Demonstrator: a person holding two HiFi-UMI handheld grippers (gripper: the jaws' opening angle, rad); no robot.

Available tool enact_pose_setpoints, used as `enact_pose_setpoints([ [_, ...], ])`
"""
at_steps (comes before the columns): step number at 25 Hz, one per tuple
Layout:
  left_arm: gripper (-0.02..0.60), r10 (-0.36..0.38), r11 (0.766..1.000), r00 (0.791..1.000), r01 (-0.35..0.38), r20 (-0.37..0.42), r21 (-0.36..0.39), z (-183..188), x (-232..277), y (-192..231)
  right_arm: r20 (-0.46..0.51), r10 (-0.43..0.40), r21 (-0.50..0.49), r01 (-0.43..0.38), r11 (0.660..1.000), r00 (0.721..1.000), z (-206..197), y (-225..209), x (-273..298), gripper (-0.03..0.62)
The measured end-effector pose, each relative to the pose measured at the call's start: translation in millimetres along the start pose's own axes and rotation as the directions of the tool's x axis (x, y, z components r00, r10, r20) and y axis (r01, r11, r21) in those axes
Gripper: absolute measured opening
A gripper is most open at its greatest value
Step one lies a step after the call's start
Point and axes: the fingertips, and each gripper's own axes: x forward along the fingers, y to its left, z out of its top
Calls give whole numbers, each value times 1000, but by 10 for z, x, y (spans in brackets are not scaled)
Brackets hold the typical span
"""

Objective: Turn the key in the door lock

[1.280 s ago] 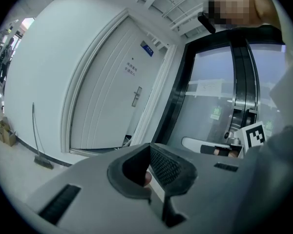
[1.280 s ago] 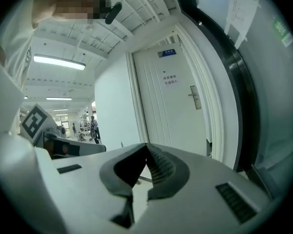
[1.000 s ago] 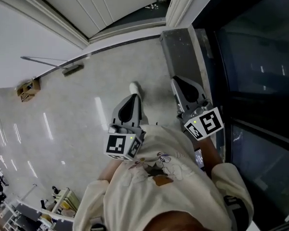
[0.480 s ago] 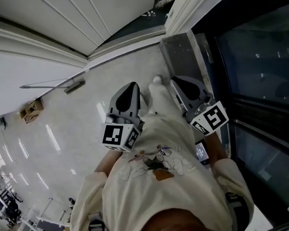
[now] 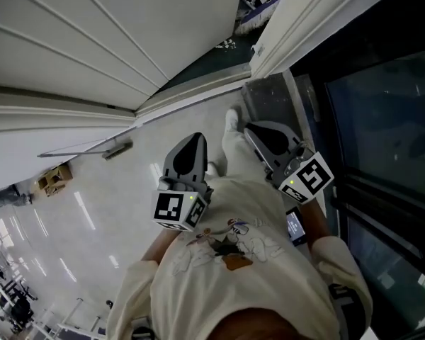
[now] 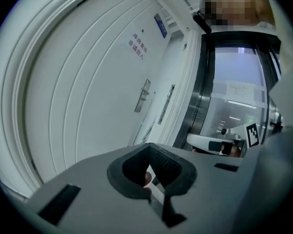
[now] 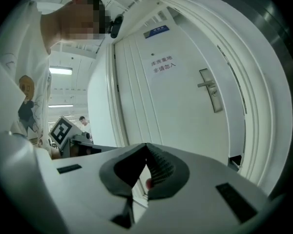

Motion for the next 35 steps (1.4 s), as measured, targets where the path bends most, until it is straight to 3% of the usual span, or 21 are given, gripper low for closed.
enact_pose_setpoints([
  [3, 3, 2, 1000, 1000, -2, 2, 8, 243, 615, 103, -6, -23, -3, 23, 1000, 1000, 163, -624, 261, 6],
  [7, 3, -2, 999, 1000, 1, 18, 50, 603, 1371, 143, -3, -81, -95, 80, 992, 997, 479, -1396, 549, 6],
  [11, 3, 38, 998, 999, -39, 32, 41, 832, 1911, 222, 40, -130, -128, 134, 983, 991, 795, -2034, 857, 6],
  [15, 3, 60, 998, 998, -60, 28, 24, 942, 2274, 347, 141, -230, -114, 247, 962, 963, 1220, -2642, 1299, 8],
  [18, 3, 49, 999, 999, -50, 23, 22, 1033, 2411, 398, 216, -311, -199, 353, 914, 926, 1637, -2992, 1607, 58],
  [19, 3, 43, 999, 999, -43, 22, 20, 1061, 2440, 420, 227, -342, -259, 395, 881, 912, 1763, -3100, 1698, 86],
  [21, 3, 31, 999, 999, -31, 24, 12, 1099, 2482, 480, 234, -416, -415, 477, 775, 879, 1962, -3297, 1862, 98],
  [23, 3, 21, 1000, 999, -21, 24, -5, 1110, 2516, 542, 266, -485, -552, 544, 632, 833, 2128, -3443, 2010, 109],
  [26, 3, 2, 1000, 1000, -1, 30, -23, 1144, 2519, 606, 335, -524, -731, 567, 380, 783, 2277, -3568, 2235, 114],
  [29, 3, -15, 999, 999, 18, 47, -47, 1174, 2501, 690, 322, -566, -849, 497, 182, 758, 2255, -3758, 2421, 114],
  [32, 3, -20, 996, 998, 25, 62, -80, 1176, 2457, 800, 285, -635, -933, 359, -13, 718, 2187, -3993, 2547, 109],
  [35, 3, -27, 995, 996, 35, 81, -95, 1212, 2425, 887, 231, -720, -972, 193, -136, 655, 2080, -4277, 2599, 110],
])
